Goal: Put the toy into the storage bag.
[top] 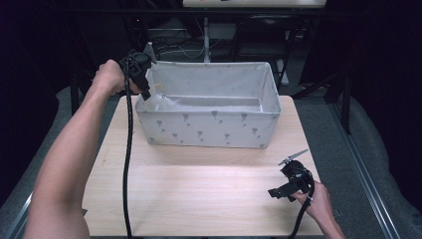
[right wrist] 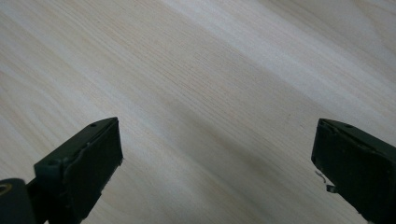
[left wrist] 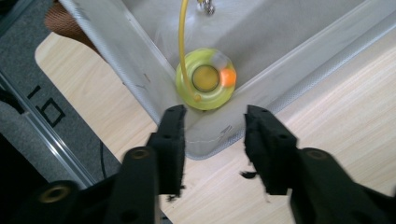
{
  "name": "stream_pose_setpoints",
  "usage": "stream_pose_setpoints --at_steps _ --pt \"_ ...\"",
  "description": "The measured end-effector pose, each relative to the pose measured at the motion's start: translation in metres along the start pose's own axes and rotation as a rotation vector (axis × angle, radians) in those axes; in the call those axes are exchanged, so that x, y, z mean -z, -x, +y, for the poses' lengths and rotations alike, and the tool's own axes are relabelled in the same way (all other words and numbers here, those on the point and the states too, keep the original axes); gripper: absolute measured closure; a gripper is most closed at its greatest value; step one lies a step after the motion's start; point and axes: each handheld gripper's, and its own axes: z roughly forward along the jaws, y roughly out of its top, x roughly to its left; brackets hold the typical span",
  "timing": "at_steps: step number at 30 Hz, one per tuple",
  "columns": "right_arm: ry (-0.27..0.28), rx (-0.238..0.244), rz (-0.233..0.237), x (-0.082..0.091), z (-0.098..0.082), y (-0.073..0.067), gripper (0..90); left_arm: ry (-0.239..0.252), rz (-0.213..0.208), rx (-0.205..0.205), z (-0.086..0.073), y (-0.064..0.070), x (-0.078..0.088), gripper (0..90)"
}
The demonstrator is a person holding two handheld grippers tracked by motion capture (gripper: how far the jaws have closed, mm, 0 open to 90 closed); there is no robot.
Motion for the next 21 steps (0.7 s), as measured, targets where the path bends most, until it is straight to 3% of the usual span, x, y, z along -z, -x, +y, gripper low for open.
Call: stream_pose_setpoints --at_steps 9,13,21 --pt "0.004 -0.007 0.006 0.000 0.000 0.000 1.6 0.053 0.012 0.002 -0.013 0.008 0.018 23.6" --pt "0.002 -0.010 0.006 0.001 0.000 0.000 1.6 0.083 -0.002 -0.001 -0.023 0.013 0.026 17.1" --pt "0.000 -0.001 -0.001 0.000 0.000 -0.001 1.6 0.115 0.001 -0.057 -0.046 0.033 0.036 13.8"
